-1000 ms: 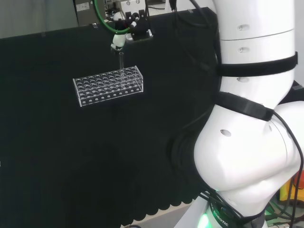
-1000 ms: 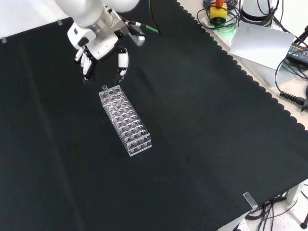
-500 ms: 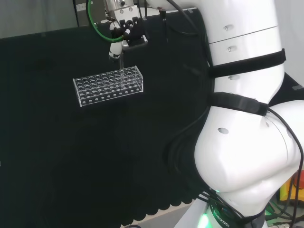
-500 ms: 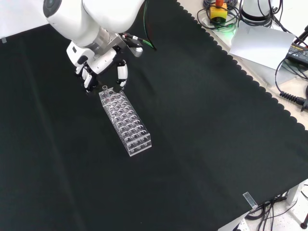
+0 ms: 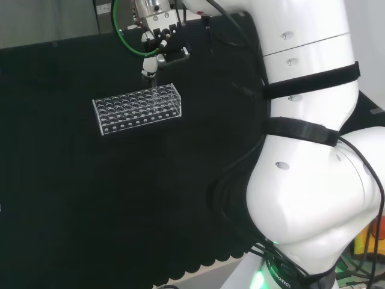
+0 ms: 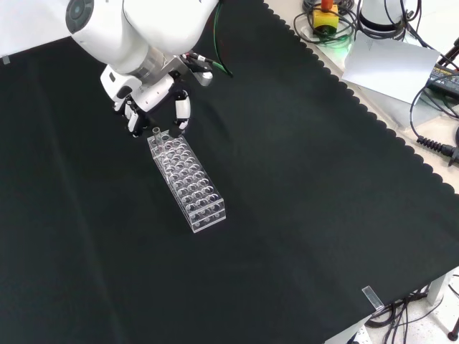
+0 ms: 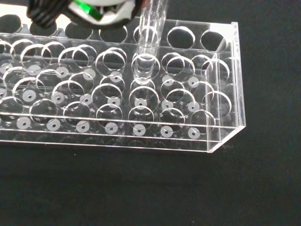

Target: Pick up the test tube.

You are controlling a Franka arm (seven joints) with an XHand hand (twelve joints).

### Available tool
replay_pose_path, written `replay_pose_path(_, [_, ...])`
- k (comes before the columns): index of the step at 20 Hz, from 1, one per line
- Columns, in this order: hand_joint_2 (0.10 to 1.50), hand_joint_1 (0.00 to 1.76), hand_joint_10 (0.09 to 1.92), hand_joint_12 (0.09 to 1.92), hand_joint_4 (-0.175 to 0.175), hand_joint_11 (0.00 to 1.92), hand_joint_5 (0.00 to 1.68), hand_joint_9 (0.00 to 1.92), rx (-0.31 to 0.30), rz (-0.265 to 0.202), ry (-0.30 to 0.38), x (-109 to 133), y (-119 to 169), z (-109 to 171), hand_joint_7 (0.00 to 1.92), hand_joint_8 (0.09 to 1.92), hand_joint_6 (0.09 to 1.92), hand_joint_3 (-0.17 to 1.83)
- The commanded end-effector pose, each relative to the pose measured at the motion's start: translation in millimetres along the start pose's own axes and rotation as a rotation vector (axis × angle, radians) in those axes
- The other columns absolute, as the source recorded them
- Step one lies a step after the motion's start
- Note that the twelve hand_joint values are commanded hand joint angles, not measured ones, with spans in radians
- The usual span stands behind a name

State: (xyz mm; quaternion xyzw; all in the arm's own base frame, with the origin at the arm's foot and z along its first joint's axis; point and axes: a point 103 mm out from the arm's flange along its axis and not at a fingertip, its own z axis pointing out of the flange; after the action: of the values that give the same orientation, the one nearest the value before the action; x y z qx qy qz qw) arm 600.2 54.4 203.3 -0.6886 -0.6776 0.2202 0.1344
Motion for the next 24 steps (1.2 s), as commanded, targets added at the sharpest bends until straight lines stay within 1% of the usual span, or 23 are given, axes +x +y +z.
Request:
replay_pose_path(1, [0.64,0.92,0.72,1.49,-0.100,0.32,0.63,0.81,-0.018,0.006,0.042,-0.2,-0.1,2.8,1.07,0.78,0.71,0.60])
replay_pose_path(4, [0.63,0.94,0.68,1.48,-0.106,0.35,0.68,0.91,-0.019,0.009,0.063,0.4,0.2,6.6,1.15,0.75,0.72,0.61])
replay_pose_path(7, [0.63,0.95,0.67,1.47,-0.110,0.37,0.71,0.96,-0.021,0.015,0.086,1.8,0.8,9.5,1.19,0.74,0.72,0.62])
replay_pose_path(15, [0.62,0.98,0.65,1.45,-0.114,0.41,0.76,1.02,-0.029,0.028,0.122,9.0,7.4,15.0,1.24,0.70,0.72,0.65])
replay_pose_path(17, [0.62,0.99,0.64,1.45,-0.117,0.42,0.77,1.03,-0.030,0.038,0.129,10.3,9.3,16.9,1.26,0.69,0.72,0.65])
replay_pose_path(20, [0.61,1.01,0.62,1.44,-0.128,0.44,0.81,1.07,-0.033,0.049,0.152,11.2,11.3,21.0,1.34,0.63,0.70,0.67])
replay_pose_path(22, [0.60,1.03,0.59,1.42,-0.136,0.47,0.85,1.13,-0.048,0.056,0.171,13.0,12.4,24.2,1.41,0.57,0.69,0.69])
replay_pose_path(24, [0.59,1.08,0.57,1.40,-0.144,0.52,0.94,1.24,-0.086,0.082,0.212,14.5,11.8,25.4,1.48,0.51,0.65,0.71])
